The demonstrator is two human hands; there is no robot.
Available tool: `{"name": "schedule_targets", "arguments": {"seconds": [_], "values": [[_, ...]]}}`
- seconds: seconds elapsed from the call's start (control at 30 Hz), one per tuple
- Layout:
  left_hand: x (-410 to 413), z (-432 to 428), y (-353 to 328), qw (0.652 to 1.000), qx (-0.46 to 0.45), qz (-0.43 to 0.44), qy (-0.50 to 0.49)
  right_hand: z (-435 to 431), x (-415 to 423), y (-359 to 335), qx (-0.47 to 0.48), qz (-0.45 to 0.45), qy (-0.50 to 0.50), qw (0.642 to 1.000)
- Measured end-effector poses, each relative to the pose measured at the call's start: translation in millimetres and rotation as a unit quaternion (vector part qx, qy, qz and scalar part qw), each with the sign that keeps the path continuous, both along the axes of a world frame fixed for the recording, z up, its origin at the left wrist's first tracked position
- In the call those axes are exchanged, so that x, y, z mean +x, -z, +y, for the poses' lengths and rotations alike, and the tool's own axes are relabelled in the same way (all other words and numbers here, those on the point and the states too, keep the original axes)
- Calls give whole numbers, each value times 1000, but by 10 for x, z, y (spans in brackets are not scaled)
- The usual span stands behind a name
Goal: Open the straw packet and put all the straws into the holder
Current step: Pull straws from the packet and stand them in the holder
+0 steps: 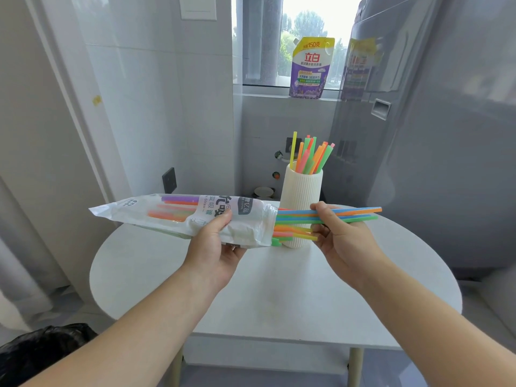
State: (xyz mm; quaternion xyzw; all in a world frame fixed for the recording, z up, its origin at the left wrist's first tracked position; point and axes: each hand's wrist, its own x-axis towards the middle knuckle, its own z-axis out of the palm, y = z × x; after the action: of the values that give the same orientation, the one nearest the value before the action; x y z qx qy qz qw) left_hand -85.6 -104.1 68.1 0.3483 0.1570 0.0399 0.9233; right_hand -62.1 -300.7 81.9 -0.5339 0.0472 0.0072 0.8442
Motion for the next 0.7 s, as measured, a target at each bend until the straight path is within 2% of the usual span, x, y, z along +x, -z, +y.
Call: {"name": "schedule_targets", "arguments": {"seconds": [0.43,0.7], "values": [[83,121,27,999,-14,5,-29,-498,87,-440,-169,-109,48,978],[115,175,69,999,-21,10,-42,-831,67,-735,-209,-132,72,966]]}}
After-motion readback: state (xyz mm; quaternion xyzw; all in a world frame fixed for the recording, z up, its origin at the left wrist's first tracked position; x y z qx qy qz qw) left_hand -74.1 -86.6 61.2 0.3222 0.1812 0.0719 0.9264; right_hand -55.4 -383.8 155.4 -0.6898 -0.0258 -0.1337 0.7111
